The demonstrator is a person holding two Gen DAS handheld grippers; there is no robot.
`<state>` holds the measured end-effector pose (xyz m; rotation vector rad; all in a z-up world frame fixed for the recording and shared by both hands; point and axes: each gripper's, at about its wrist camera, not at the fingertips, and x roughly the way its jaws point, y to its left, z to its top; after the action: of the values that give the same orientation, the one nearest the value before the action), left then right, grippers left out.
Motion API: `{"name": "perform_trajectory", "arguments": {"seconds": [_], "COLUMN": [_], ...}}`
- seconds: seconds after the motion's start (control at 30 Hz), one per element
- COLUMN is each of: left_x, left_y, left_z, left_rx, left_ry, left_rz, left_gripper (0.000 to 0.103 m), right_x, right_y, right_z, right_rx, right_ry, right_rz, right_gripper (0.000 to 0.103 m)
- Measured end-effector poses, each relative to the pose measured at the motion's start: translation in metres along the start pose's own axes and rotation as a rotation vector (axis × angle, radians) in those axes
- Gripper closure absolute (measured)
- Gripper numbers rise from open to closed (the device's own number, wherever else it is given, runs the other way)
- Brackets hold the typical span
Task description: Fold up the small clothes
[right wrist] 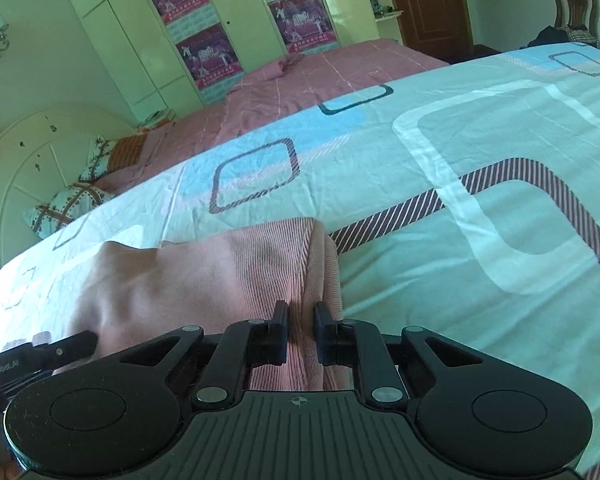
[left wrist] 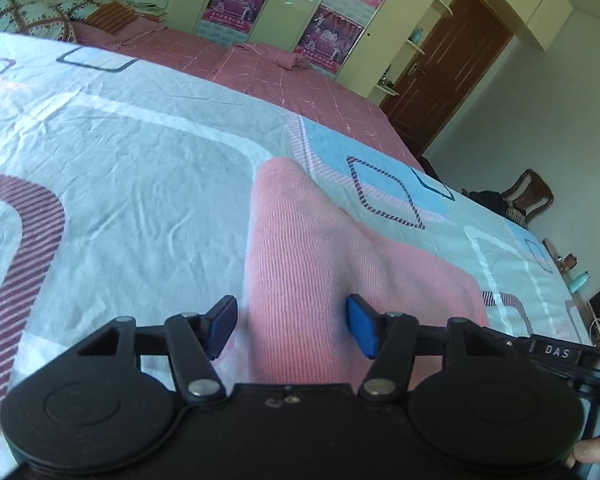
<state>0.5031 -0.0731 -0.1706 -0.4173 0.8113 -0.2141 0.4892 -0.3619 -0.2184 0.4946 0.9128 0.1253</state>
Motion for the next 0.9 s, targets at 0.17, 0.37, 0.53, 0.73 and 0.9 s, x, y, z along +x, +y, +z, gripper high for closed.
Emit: {"name": "perform_trajectory", "arguments": {"seconds": [0.17,0.37,0.53,0.73,0.9], "left_x": [0.001,-0.007,0.017,0.031,0.034], "left_y": [0.006,-0.01,-0.004,0.005,0.002], "left_z": [0.0,0.015,0.027,0.024,0.025], "left_rx": [-0.036,0.006,-0.047,-0.074,-0.044], "left_ry": [0.005,-0.055,-0.017,-0.008,-0.005], "left_rz": [-0.014,-0.013,0.02,0.048,0.066], "left_gripper": [0.038,0.041,0.041,0.037,0.036], "right_x": [0.012,-0.003,0.003,0.039,0.055], "right_y": [0.0,-0.002,0.021,0.025,0.019], "right_z": [-0.002,0.002,0.012,0.019,0.018], "right_rx": [-0.084,-0.056,-0.155,-0.196,-0.21], "right_ry": [-0.018,-0.077,-0.1,-0.057,-0.06], "right_rz": [-0.059,-0.06,-0.037,-0.089,-0.109], "right_gripper": [0.089,0.089,0.089,0.089,0.089]}}
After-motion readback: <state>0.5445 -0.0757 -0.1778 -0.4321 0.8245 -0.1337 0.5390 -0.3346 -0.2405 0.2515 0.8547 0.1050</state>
